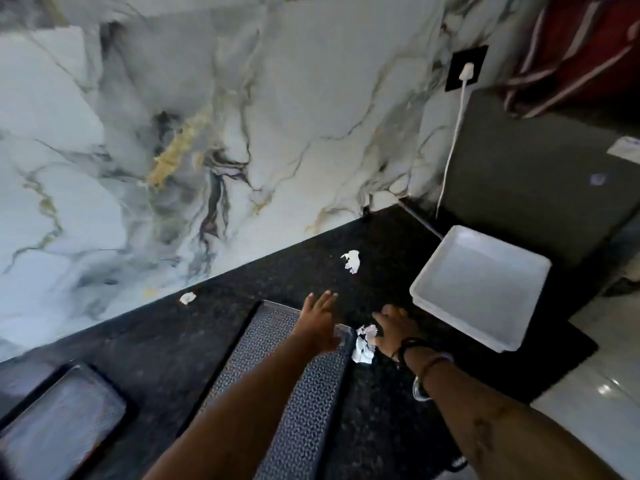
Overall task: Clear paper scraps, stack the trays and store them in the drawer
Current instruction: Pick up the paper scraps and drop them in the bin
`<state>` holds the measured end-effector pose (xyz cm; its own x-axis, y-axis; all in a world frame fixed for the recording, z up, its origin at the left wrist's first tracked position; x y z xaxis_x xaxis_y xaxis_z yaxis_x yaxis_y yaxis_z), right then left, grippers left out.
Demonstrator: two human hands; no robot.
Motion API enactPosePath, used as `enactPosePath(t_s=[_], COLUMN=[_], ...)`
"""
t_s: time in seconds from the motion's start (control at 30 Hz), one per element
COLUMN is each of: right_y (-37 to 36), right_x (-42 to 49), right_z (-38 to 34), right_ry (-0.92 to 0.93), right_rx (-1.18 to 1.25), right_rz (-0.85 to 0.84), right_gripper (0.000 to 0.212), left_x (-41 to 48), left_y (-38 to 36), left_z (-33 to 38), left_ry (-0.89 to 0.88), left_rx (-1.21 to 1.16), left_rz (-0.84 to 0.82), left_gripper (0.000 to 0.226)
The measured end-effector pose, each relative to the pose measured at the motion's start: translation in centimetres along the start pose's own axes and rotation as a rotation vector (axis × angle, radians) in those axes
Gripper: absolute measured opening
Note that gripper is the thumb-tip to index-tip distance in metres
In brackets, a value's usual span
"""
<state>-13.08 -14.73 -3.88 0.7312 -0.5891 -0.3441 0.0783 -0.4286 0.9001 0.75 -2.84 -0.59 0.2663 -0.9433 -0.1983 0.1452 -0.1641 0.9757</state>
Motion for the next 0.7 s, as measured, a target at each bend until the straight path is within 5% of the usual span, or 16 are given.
enactPosePath(t_s=[0.23,0.5,0.7], right_y=[-3.1,0.3,3.9], right_x=[3.4,8.4,13.3], right_z=[1.4,4.5,3.0], right_ry=[0.129,0.180,0.217], right_rx=[0.025,0.113,0.034], right_rz=[-0.034,-0.125,-0.499], right_gripper=[0.014,0.012,0.012], left_x=[3.2,5.5,10.1], left_y=[-6.7,-7.7,-7.4], left_z=[1.8,2.4,0.2], left_ry=[0.094,0.017,0.152], left_rx=[-0.092,-0.030,-0.264], left_rz=[-0.063,-0.001,0.069], left_gripper=[0.053,0.077,0.061])
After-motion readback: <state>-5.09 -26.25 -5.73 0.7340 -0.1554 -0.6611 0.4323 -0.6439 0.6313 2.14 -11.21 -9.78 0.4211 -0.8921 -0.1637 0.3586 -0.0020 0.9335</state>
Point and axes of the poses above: each hand's wrist, its own x-axis towards the middle knuckle, its own y-axis out of the back of the hand, z = x × y, the point moved 3 cm from there along x, towards the middle knuckle, and after that the axes turned 1 degree about y, right-handed, at the moved point
